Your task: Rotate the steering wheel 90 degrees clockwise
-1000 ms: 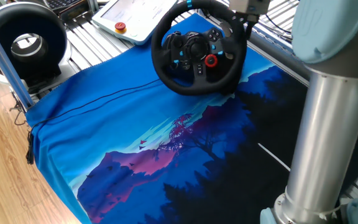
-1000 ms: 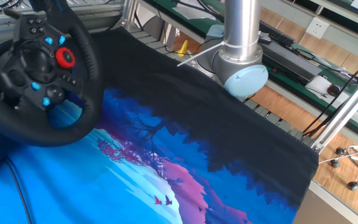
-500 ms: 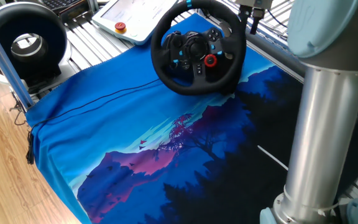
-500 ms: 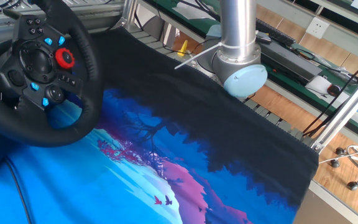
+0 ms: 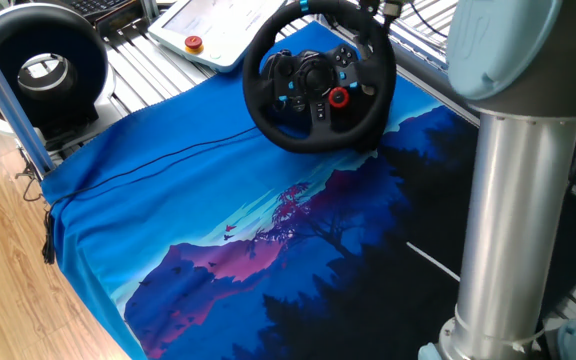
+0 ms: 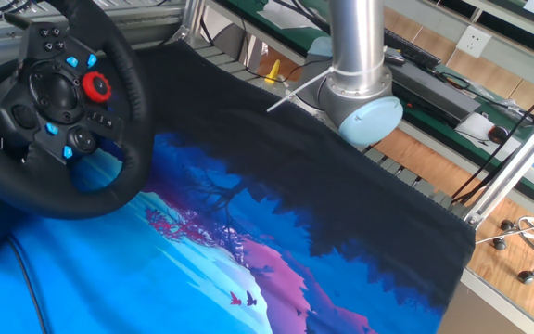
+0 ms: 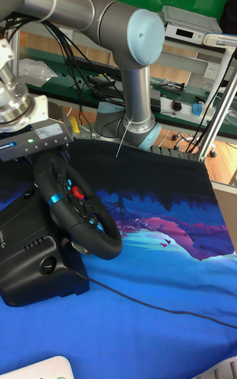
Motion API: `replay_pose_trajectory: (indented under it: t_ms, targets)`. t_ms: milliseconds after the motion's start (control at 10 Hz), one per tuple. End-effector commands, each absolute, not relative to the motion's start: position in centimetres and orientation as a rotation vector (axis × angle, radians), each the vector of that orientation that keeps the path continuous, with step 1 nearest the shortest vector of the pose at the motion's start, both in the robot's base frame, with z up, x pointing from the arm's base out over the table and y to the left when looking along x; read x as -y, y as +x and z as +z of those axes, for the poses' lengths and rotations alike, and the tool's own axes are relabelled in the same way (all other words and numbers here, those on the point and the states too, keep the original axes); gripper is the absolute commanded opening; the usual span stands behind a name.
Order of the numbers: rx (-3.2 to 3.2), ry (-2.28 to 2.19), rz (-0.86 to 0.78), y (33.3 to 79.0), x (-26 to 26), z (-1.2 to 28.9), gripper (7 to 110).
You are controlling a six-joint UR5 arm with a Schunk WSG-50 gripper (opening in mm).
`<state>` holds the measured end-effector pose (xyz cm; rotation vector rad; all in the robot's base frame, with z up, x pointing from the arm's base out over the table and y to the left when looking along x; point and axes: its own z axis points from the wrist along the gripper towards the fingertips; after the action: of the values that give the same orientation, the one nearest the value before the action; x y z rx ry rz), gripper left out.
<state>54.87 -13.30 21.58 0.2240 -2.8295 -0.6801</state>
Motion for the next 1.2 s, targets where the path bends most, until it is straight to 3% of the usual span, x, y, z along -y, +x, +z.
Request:
replay_pose_trajectory:
  t_ms: [0, 100, 1000, 1100]
  targets:
    - [2.877, 0.219, -0.701, 56.8, 12.0, 21.8, 66]
    - [2.878, 0.204, -0.681, 56.7, 12.4, 21.5, 22]
    - [2.832, 0.159, -0.660, 54.2, 15.1, 20.0, 22]
    - [2.835, 0.148, -0.659, 54.1, 15.1, 19.9, 7]
